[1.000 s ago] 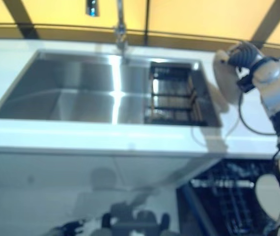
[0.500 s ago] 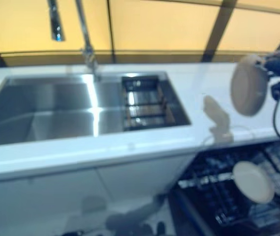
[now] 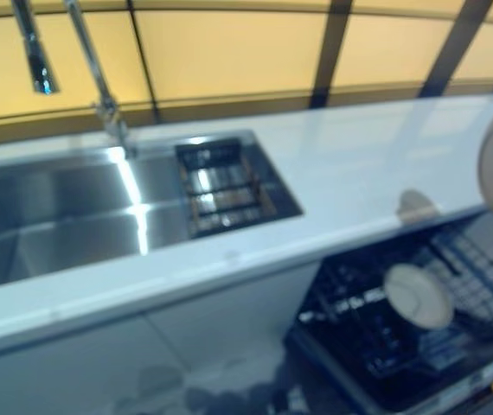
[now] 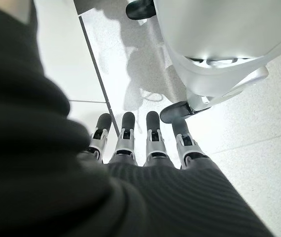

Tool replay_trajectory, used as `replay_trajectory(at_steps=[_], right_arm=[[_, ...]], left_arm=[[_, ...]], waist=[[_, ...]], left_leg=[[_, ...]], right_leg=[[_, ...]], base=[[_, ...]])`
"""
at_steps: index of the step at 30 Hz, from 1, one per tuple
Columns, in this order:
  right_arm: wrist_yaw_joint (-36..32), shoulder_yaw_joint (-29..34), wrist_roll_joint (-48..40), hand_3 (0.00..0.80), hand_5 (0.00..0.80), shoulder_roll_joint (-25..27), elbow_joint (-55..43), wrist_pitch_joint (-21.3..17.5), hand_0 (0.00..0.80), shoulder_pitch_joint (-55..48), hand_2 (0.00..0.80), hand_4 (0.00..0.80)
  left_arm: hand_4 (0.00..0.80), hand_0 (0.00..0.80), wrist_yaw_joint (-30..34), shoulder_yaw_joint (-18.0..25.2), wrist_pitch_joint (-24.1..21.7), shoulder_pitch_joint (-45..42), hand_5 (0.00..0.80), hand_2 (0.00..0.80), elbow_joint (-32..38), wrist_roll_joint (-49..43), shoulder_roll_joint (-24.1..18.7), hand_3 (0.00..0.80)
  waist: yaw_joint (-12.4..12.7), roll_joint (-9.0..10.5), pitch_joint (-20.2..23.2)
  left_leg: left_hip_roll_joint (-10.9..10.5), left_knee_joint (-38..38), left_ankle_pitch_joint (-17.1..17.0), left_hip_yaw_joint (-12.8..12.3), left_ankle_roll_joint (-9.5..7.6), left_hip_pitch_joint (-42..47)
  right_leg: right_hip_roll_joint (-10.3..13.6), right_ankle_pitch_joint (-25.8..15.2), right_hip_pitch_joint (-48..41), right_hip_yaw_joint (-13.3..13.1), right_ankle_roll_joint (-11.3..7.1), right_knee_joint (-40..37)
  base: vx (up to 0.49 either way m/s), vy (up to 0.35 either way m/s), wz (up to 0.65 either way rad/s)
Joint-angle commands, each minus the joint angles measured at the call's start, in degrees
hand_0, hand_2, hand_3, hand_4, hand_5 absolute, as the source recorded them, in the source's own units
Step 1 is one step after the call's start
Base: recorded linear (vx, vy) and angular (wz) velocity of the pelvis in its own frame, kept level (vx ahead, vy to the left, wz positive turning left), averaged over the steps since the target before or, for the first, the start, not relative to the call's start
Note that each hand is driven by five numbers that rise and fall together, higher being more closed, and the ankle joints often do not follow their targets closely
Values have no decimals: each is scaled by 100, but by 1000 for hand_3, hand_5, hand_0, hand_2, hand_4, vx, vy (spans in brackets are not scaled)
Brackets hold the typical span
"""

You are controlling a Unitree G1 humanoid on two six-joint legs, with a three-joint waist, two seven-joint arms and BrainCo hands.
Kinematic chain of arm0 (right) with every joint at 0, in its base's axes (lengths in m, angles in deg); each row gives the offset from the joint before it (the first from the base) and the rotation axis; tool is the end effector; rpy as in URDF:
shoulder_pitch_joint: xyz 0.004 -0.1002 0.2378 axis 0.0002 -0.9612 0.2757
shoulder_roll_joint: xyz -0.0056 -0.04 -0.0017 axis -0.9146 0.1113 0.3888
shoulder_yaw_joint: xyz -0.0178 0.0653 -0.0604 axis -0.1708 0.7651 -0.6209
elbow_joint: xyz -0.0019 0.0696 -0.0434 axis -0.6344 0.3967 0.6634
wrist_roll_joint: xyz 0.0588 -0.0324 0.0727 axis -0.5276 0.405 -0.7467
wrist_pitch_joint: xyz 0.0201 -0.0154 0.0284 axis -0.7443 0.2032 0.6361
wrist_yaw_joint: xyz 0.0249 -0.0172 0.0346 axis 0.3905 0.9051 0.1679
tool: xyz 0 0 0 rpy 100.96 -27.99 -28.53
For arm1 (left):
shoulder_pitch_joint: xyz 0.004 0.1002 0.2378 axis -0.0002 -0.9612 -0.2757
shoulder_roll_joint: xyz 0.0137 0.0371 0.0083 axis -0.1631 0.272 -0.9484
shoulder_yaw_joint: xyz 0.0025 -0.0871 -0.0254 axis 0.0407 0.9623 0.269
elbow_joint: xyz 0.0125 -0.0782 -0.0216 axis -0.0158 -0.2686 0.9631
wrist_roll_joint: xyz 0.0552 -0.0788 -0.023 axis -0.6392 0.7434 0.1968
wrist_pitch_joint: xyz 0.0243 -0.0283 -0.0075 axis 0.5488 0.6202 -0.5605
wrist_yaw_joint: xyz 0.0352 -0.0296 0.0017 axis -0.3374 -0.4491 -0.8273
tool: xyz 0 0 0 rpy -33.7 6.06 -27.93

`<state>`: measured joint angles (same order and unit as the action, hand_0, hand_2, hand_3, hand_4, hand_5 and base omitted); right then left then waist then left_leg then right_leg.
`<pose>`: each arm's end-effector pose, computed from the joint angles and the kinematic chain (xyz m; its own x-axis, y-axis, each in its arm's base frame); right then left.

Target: Take plates into dishwasher

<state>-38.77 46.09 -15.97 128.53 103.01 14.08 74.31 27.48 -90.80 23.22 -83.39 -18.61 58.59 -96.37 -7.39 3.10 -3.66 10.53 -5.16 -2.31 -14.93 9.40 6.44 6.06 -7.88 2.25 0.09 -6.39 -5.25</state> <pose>0.2256 -0.3941 0.3025 0.9157 -0.4010 -0.0264 0.3139 0.7547 -0.5761 0.0595 0.2522 -0.0941 0.2326 0.0300 -0.9721 0.0162 0.9993 0.0347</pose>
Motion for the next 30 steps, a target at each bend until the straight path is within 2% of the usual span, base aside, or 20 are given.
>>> replay_trajectory(at_steps=[1, 17, 30], right_arm=[[-122, 417, -129, 800, 800, 188, -82, -265, 800, 113, 800, 800], [-796, 1347, 90, 800, 800, 44, -293, -287, 800, -1292, 800, 800], [-1084, 1875, 334, 800, 800, -535, -807, -294, 800, -2314, 800, 800]], left_arm=[[0, 0, 11, -157, -106, 207, 0, 0, -301, -263, -261, 0], [0, 0, 53, -75, -216, 240, 0, 0, -280, -426, -339, 0], [0, 0, 107, 29, -253, 331, 0, 0, -264, -438, -332, 0]], waist=[[-102, 385, -78], [-341, 271, -151], [-441, 155, -300]], left_leg=[[29, 16, 304, 59, -221, 409], [58, 16, 337, -98, -215, 477], [42, 16, 365, -117, -233, 475]], right_leg=[[243, 178, -313, 63, -419, 25], [260, 60, -130, -50, -432, 25], [308, -13, 5, -113, -444, 25]], base=[[-16, -29, -3], [-7, -8, -4], [-7, -2, -2]])
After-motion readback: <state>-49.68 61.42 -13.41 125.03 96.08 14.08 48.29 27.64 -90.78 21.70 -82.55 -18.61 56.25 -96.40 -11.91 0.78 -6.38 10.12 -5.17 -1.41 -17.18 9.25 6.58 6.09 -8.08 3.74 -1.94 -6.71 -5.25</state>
